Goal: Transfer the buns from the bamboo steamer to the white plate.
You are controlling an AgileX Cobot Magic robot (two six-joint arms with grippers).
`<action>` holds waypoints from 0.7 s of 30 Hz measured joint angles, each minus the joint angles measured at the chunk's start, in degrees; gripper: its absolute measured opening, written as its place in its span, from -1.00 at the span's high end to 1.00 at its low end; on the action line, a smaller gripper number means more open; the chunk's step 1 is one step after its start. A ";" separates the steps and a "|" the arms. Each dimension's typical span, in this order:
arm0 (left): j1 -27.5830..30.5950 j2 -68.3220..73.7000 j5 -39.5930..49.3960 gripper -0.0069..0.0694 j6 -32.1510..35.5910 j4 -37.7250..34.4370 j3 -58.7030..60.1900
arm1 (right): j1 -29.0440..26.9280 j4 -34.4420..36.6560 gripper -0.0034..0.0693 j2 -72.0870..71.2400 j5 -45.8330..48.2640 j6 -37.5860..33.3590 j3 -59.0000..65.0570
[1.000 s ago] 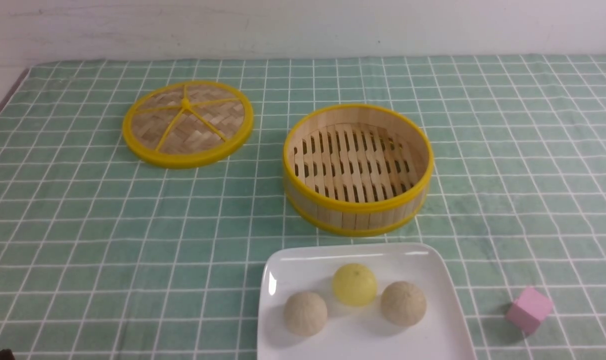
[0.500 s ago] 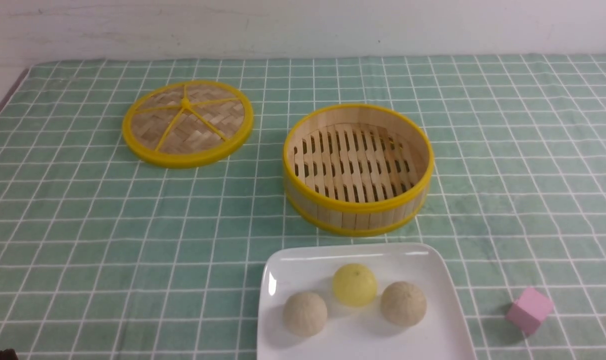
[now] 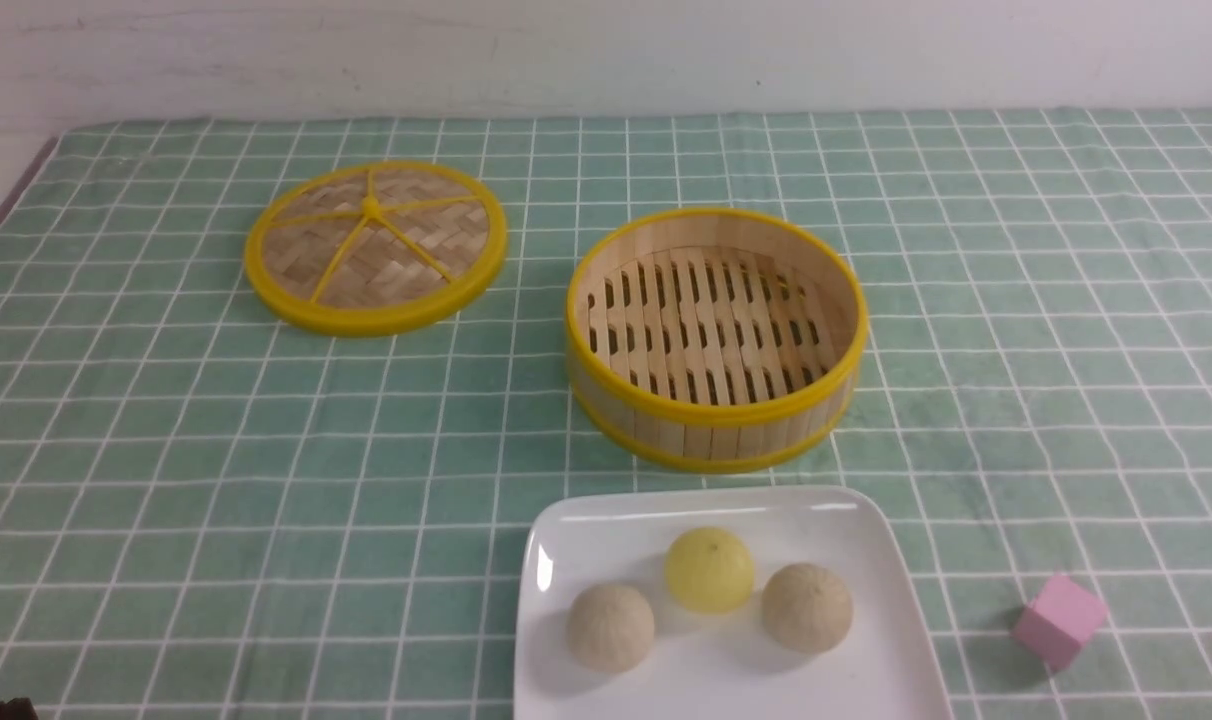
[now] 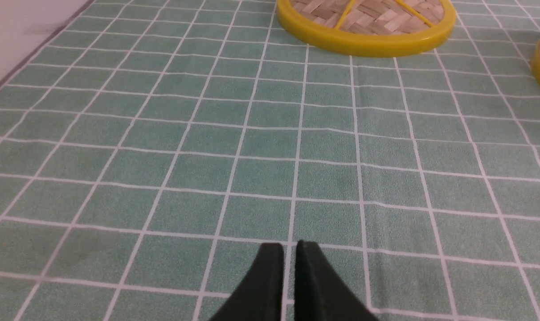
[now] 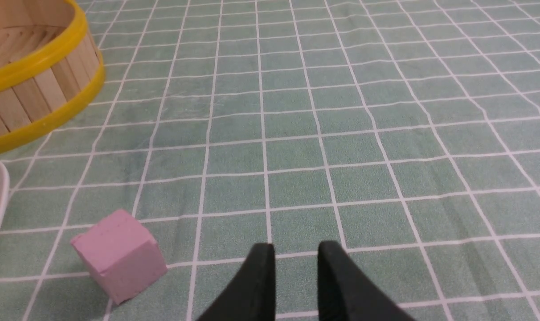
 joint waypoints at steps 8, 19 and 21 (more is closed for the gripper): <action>0.00 0.00 0.00 0.60 0.00 0.00 0.00 | 0.00 0.00 0.41 0.00 0.00 0.00 0.00; 0.00 0.00 0.00 0.57 0.00 0.00 0.00 | 0.00 0.00 0.36 0.00 0.00 0.00 0.00; 0.00 0.00 0.05 0.57 0.00 0.00 0.00 | 0.00 0.00 0.36 0.00 0.00 0.00 0.00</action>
